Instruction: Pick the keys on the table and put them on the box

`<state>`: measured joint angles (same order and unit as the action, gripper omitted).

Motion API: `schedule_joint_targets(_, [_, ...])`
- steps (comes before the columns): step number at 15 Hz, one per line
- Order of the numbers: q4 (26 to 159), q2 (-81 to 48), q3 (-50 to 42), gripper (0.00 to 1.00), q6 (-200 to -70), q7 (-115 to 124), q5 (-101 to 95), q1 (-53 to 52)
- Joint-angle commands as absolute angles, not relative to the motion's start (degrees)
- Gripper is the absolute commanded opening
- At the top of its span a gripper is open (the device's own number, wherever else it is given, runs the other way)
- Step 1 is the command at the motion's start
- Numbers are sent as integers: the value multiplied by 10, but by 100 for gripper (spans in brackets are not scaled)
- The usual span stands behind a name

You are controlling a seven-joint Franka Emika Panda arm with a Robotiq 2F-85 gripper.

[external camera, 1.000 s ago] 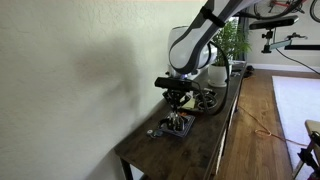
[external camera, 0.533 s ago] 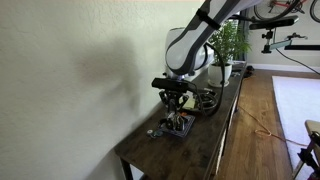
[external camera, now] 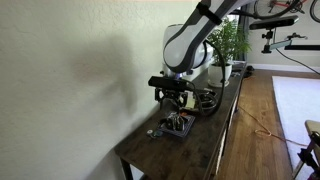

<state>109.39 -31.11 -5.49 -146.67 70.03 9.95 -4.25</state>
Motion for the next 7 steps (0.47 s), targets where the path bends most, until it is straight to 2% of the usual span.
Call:
schedule_joint_targets(1, [1132, -268, -52, 100, -1468, 700, 103, -51])
schedule_joint_targets(7, [1100, -291, -53, 100, -1465, 701, 99, -54])
